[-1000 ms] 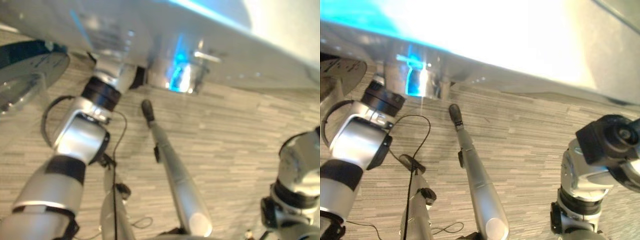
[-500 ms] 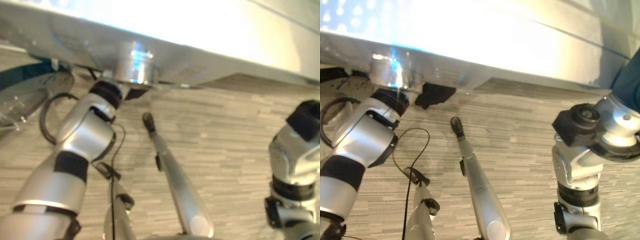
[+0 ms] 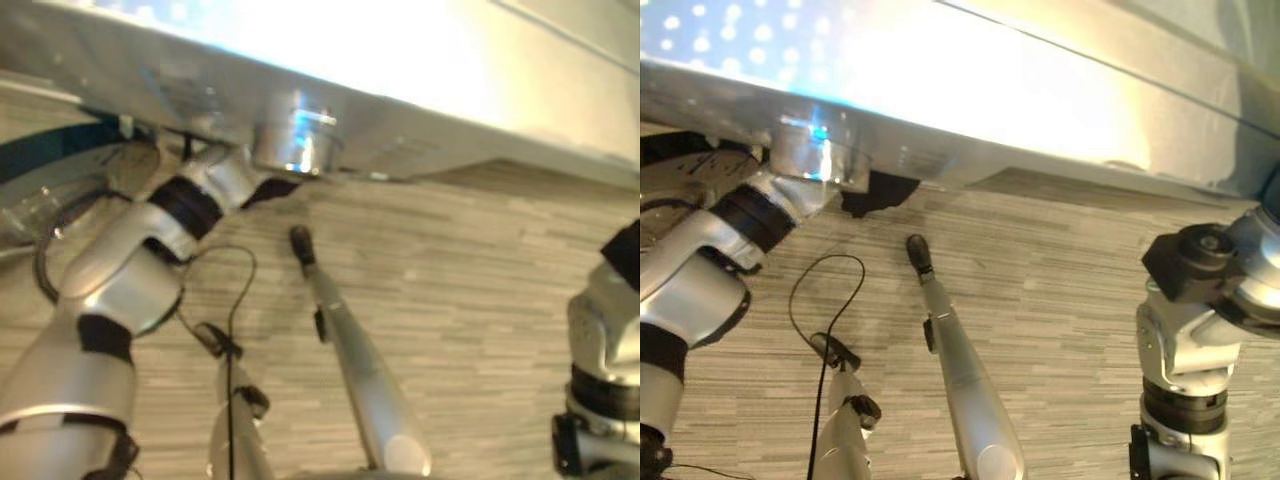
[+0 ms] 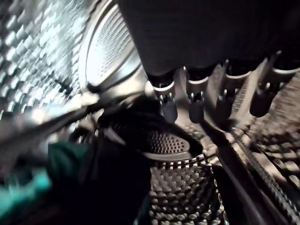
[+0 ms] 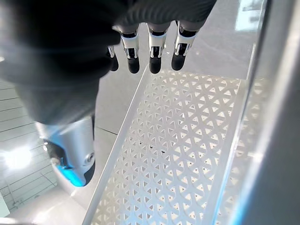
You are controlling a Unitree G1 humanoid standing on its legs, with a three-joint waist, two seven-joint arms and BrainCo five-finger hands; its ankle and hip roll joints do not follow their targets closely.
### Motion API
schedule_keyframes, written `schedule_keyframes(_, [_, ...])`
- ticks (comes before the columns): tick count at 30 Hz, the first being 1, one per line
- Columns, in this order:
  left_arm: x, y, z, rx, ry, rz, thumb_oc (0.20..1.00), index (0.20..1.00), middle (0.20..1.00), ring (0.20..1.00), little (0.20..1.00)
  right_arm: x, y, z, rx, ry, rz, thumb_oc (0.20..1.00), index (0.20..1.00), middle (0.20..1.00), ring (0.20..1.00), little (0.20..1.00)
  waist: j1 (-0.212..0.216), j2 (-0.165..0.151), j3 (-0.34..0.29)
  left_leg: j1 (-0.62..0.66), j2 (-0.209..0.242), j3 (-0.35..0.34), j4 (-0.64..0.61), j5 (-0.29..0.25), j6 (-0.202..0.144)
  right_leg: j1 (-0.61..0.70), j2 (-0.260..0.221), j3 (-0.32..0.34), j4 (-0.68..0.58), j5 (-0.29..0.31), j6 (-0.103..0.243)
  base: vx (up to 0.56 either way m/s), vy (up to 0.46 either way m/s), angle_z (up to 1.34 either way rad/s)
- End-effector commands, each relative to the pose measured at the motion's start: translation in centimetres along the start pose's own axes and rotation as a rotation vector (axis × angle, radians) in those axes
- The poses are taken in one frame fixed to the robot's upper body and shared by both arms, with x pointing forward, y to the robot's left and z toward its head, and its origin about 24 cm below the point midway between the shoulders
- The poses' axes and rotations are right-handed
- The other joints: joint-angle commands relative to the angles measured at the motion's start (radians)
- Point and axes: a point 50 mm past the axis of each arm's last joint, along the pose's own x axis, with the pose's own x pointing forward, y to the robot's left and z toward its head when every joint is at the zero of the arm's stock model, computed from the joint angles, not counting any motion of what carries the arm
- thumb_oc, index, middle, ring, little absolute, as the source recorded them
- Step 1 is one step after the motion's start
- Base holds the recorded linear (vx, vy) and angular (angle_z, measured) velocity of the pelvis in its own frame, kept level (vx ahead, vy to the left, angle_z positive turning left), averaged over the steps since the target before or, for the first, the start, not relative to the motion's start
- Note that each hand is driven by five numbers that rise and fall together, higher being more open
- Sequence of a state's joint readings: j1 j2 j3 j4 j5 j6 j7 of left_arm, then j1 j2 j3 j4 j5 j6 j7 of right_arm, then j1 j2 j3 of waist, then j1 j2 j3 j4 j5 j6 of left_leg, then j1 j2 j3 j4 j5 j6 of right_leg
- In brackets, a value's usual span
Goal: Grab the laundry basket,head to the washer,open it,put in the laundry and shut it.
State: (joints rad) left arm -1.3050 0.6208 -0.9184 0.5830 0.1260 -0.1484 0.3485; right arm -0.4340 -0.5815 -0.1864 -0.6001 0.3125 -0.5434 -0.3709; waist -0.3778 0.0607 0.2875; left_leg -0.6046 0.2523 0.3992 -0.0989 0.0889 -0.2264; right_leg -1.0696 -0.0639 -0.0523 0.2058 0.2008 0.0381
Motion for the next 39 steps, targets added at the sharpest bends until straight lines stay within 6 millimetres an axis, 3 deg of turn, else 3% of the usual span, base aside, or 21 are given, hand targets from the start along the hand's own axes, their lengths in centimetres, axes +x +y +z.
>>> schedule_keyframes(1, [1.3,4.5,9.5,-0.051,-0.488,0.205,1.000,1.000,1.000,1.000,1.000,-0.6,-0.5,-0.6,-0.084,0.068,0.022,1.000,1.000,1.000,1.000,1.000,-0.001,0.113,0.006,0.255,0.136,-0.024,0.012,-0.021,-0.016,-0.075,-0.020,-0.022,0.267,-0.222,0.177,-0.05,0.016,0.01])
schedule_keyframes(3, [-1.5,3.3,7.3,-0.142,-0.434,0.205,1.000,1.000,1.000,1.000,1.000,-1.1,-1.0,-0.2,-0.122,0.065,-0.010,1.000,1.000,1.000,1.000,1.000,0.012,0.101,0.010,0.257,0.127,-0.025,0.012,-0.012,-0.011,-0.043,-0.037,-0.034,0.237,-0.185,0.166,-0.11,-0.032,0.01])
schedule_keyframes(4, [-4.3,1.2,5.3,-0.266,-0.334,0.195,1.000,1.000,1.000,1.000,1.000,-1.7,-1.4,-0.2,-0.158,0.094,-0.027,1.000,1.000,1.000,1.000,1.000,0.021,0.092,0.009,0.268,0.119,-0.037,0.012,-0.019,-0.006,-0.005,-0.050,-0.039,0.211,-0.175,0.165,-0.11,-0.023,-0.02])
schedule_keyframes(5, [-4.6,1.1,5.1,-0.271,-0.326,0.193,1.000,1.000,1.000,1.000,1.000,-1.9,-1.3,-0.2,-0.155,0.102,-0.021,1.000,1.000,1.000,1.000,1.000,0.014,0.095,0.006,0.273,0.118,-0.037,0.012,-0.020,-0.006,0.002,-0.050,-0.039,0.208,-0.174,0.166,-0.06,0.083,-0.01])
schedule_keyframes(6, [-8.7,-1.3,2.9,-0.435,-0.180,0.179,1.000,1.000,1.000,1.000,1.000,-2.7,-1.9,-0.1,-0.209,0.149,-0.023,1.000,1.000,1.000,1.000,1.000,0.028,0.087,0.004,0.290,0.103,-0.051,0.012,-0.037,0.006,0.044,-0.067,-0.041,0.186,-0.158,0.167,-0.03,0.078,0.02])
schedule_keyframes(7, [-10.6,-2.3,2.2,-0.502,-0.120,0.164,1.000,1.000,1.000,1.000,1.000,-3.0,-2.3,0.0,-0.241,0.171,-0.025,1.000,1.000,1.000,1.000,1.000,0.032,0.082,0.001,0.300,0.095,-0.060,0.012,-0.048,0.012,0.064,-0.073,-0.040,0.177,-0.154,0.167,-0.04,0.080,0.01])
schedule_keyframes(8, [-12.1,-4.2,2.3,-0.611,-0.065,0.113,1.000,1.000,1.000,1.000,1.000,-4.2,-3.6,-2.8,-0.339,0.306,-0.047,1.000,1.000,1.000,1.000,1.000,0.064,0.076,-0.005,0.306,0.082,-0.076,0.012,-0.060,0.017,0.095,-0.085,-0.040,0.167,-0.150,0.164,-0.02,0.035,0.06])
schedule_keyframes(9, [-13.9,-4.6,1.9,-0.638,-0.031,0.093,1.000,1.000,1.000,1.000,1.000,-4.8,-4.2,-3.6,-0.353,0.353,-0.065,1.000,1.000,1.000,1.000,1.000,0.065,0.074,-0.002,0.322,0.075,-0.086,0.012,-0.069,0.025,0.121,-0.090,-0.042,0.161,-0.147,0.166,-0.03,0.046,0.08])
schedule_keyframes(12, [-19.6,-7.7,0.3,-0.788,0.202,0.002,1.000,1.000,1.000,1.000,1.000,-5.5,-4.9,-4.0,-0.470,0.382,-0.060,1.000,1.000,1.000,1.000,1.000,0.090,0.061,-0.011,0.383,0.045,-0.106,0.016,-0.103,0.043,0.214,-0.115,-0.048,0.131,-0.134,0.173,-0.01,0.085,0.39])
schedule_keyframes(15, [-23.5,-9.6,-0.5,-0.841,0.359,-0.081,1.000,1.000,1.000,1.000,1.000,-5.5,-6.2,-5.3,-0.587,0.433,-0.028,1.000,1.000,1.000,1.000,1.000,0.114,0.048,-0.021,0.438,0.024,-0.127,0.048,-0.135,0.058,0.329,-0.139,-0.059,0.088,-0.122,0.180,0.03,0.092,0.40])
schedule_keyframes(18, [-26.3,-11.0,-0.9,-0.859,0.459,-0.158,1.000,1.000,1.000,1.000,1.000,-5.7,-8.1,-6.0,-0.704,0.482,-0.024,1.000,1.000,1.000,1.000,1.000,0.134,0.026,-0.051,0.497,-0.001,-0.150,0.100,-0.185,0.071,0.470,-0.180,-0.079,0.029,-0.099,0.192,0.04,0.115,0.25])
schedule_keyframes(27, [-28.6,-12.8,-0.9,-0.823,0.554,-0.247,1.000,1.000,1.000,1.000,1.000,-6.5,-14.5,-7.0,-1.098,0.652,0.012,1.000,1.000,1.000,1.000,1.000,0.159,-0.033,-0.119,0.613,-0.053,-0.182,0.152,-0.258,0.099,0.713,-0.249,-0.115,-0.094,-0.049,0.216,0.06,0.130,0.14])
schedule_keyframes(28, [-29.0,-12.9,-1.1,-0.818,0.611,-0.189,1.000,1.000,1.000,1.000,1.000,-8.5,-10.3,-5.1,-1.049,0.592,0.126,1.000,1.000,1.000,1.000,1.000,0.141,-0.024,-0.116,0.644,-0.048,-0.173,0.159,-0.285,0.103,0.734,-0.242,-0.112,-0.096,-0.053,0.220,0.06,0.169,0.01])
schedule_keyframes(29, [-29.6,-13.4,-1.7,-0.783,0.658,-0.196,1.000,1.000,1.000,1.000,1.000,-8.3,-8.4,-3.2,-1.066,0.518,0.247,1.000,1.000,1.000,1.000,1.000,0.119,-0.034,-0.127,0.650,-0.061,-0.168,0.158,-0.286,0.110,0.739,-0.246,-0.106,-0.106,-0.040,0.221,0.08,0.192,-0.02])
schedule_keyframes(31, [-31.6,-14.5,-2.1,-0.749,0.763,-0.222,1.000,1.000,1.000,1.000,1.000,-10.2,-9.0,0.2,-1.207,0.607,0.366,1.000,1.000,1.000,1.000,1.000,0.097,-0.048,-0.153,0.673,-0.069,-0.161,0.160,-0.299,0.119,0.761,-0.246,-0.103,-0.125,-0.028,0.224,0.05,0.135,-0.12])
schedule_keyframes(34, [-33.9,-14.7,-1.9,-0.707,0.820,-0.286,1.000,1.000,1.000,1.000,1.000,-15.5,-11.4,2.2,-1.233,0.955,0.290,1.000,1.000,1.000,1.000,1.000,0.083,-0.068,-0.181,0.706,-0.075,-0.152,0.164,-0.314,0.129,0.794,-0.248,-0.091,-0.150,-0.010,0.224,0.02,0.121,-0.40])
schedule_keyframes(35, [-36.2,-15.0,-1.9,-0.683,0.873,-0.356,1.000,1.000,1.000,1.000,1.000,-20.5,-12.7,4.3,-1.197,1.262,0.242,1.000,1.000,1.000,1.000,1.000,0.076,-0.086,-0.192,0.733,-0.082,-0.142,0.164,-0.323,0.136,0.819,-0.250,-0.080,-0.165,0.008,0.224,0.00,0.142,-0.15])
schedule_keyframes(36, [-36.3,-15.0,-1.9,-0.682,0.874,-0.357,1.000,1.000,1.000,1.000,1.000,-20.5,-12.7,4.3,-1.195,1.263,0.243,1.000,1.000,1.000,1.000,1.000,0.076,-0.091,-0.194,0.732,-0.086,-0.142,0.164,-0.317,0.136,0.818,-0.253,-0.078,-0.168,0.013,0.224,-0.02,0.186,-0.24])
schedule_keyframes(37, [-38.9,-14.6,-1.9,-0.676,0.971,-0.362,1.000,1.000,1.000,1.000,1.000,-27.9,-14.2,8.1,-1.133,1.679,0.071,0.846,0.846,0.846,0.846,0.846,0.070,-0.098,-0.195,0.751,-0.091,-0.134,0.165,-0.328,0.141,0.833,-0.252,-0.065,-0.180,0.029,0.224,-0.04,0.084,-0.20])
schedule_keyframes(38, [-38.9,-14.6,-2.0,-0.675,0.972,-0.361,1.000,1.000,1.000,1.000,1.000,-28.0,-14.2,8.0,-1.129,1.679,0.071,0.903,0.903,0.903,0.903,0.903,0.069,-0.104,-0.196,0.750,-0.095,-0.133,0.163,-0.323,0.141,0.831,-0.255,-0.063,-0.183,0.034,0.224,-0.03,0.119,-0.18])
schedule_keyframes(39, [-39.7,-14.5,-2.1,-0.671,1.007,-0.361,1.000,1.000,1.000,1.000,1.000,-30.2,-14.4,9.4,-1.116,1.807,0.042,0.937,0.937,0.937,0.937,0.937,0.069,-0.103,-0.194,0.755,-0.095,-0.134,0.163,-0.328,0.142,0.836,-0.254,-0.060,-0.185,0.039,0.224,-0.03,0.044,-0.06])
